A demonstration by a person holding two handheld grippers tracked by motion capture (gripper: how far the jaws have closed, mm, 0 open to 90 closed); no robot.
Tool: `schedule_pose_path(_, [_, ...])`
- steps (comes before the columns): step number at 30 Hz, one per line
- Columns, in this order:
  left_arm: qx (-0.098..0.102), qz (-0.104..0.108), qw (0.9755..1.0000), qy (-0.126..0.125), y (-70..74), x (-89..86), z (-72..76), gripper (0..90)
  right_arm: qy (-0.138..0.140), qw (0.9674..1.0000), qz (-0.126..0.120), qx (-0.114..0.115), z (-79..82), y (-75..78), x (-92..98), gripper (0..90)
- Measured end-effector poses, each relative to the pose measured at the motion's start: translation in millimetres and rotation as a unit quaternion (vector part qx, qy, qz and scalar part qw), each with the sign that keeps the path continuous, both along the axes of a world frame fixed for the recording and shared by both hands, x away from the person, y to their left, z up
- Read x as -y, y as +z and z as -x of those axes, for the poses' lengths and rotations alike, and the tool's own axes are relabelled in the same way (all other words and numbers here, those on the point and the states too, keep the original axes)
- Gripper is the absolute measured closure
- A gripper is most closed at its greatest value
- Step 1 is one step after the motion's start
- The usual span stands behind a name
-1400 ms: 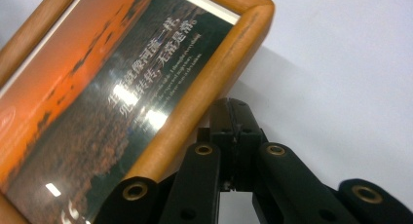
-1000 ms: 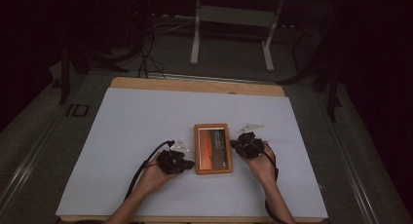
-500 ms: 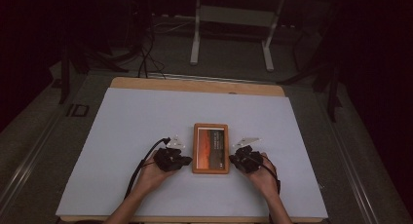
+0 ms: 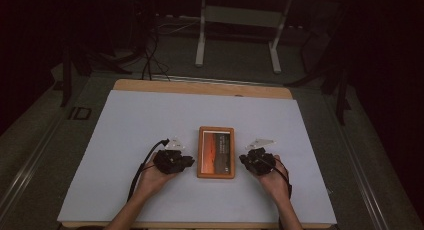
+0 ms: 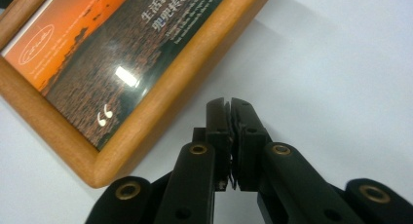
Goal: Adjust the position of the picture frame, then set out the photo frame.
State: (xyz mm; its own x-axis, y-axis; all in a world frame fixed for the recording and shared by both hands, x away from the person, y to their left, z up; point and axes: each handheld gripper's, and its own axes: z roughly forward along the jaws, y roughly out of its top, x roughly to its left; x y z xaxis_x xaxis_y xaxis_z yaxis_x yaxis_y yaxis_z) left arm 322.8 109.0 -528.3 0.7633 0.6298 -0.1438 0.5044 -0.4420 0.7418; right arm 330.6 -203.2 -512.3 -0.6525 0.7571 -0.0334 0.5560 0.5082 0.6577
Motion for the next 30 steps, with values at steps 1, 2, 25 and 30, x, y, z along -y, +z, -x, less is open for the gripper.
schedule_pose_path(1, [0.005, 0.005, 1.0000, 0.006, 1.2, -2.4, 0.0, 78.4, 0.000, 1.0000, -0.001, 0.002, -0.1, 0.1, 0.2, 86.1])
schedule_pose_path(2, [0.007, 0.010, 0.9999, 0.010, 1.7, -3.6, 0.1, 77.4, 0.002, 1.0000, -0.003, 0.006, -0.1, 0.5, 0.2, 85.7])
schedule_pose_path(25, [0.020, 0.070, 0.9959, 0.053, 15.1, -22.6, 4.0, 57.5, 0.017, 0.9944, -0.053, 0.090, -29.2, 30.3, -20.5, 74.0])
schedule_pose_path(30, [0.022, 0.070, 0.9957, 0.055, 16.4, -24.1, 5.1, 56.9, 0.024, 0.9940, -0.054, 0.092, -39.0, 31.7, -29.1, 79.5])
